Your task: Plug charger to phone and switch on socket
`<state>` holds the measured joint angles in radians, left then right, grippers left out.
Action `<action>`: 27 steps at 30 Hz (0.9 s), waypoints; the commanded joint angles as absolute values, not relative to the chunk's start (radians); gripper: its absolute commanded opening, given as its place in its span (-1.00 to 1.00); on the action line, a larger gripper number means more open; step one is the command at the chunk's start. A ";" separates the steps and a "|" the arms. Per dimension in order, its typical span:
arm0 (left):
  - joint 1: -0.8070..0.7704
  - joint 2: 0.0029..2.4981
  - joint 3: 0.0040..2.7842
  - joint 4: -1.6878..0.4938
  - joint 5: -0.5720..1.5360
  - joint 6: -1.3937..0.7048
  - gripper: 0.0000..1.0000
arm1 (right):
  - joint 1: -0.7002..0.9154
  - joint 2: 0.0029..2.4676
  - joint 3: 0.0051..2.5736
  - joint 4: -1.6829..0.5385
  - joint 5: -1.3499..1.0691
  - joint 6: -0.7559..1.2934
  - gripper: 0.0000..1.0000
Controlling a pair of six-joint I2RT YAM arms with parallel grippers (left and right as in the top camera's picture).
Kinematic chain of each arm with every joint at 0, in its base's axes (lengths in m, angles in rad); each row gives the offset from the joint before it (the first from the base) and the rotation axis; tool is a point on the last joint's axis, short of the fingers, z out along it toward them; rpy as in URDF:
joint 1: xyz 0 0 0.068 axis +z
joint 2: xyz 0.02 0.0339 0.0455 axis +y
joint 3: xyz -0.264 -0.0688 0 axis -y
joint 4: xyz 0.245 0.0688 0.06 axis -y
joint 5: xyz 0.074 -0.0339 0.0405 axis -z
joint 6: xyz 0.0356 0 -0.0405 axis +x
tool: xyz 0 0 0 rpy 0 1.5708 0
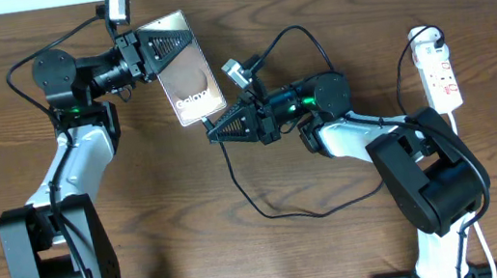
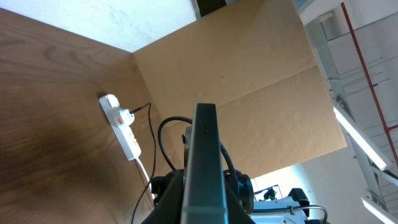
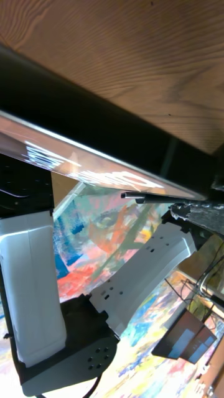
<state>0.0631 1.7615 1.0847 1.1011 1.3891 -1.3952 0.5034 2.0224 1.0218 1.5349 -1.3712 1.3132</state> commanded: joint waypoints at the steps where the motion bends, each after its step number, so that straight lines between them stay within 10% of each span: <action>1: 0.063 1.745 1.102 1.113 1.377 -1.412 -0.85 | 0.505 2.028 1.027 1.575 -1.341 1.292 -0.98; 27: 0.101 1.745 1.102 1.113 1.354 -1.439 -0.85 | 0.503 2.028 1.027 1.575 -1.338 1.285 -0.98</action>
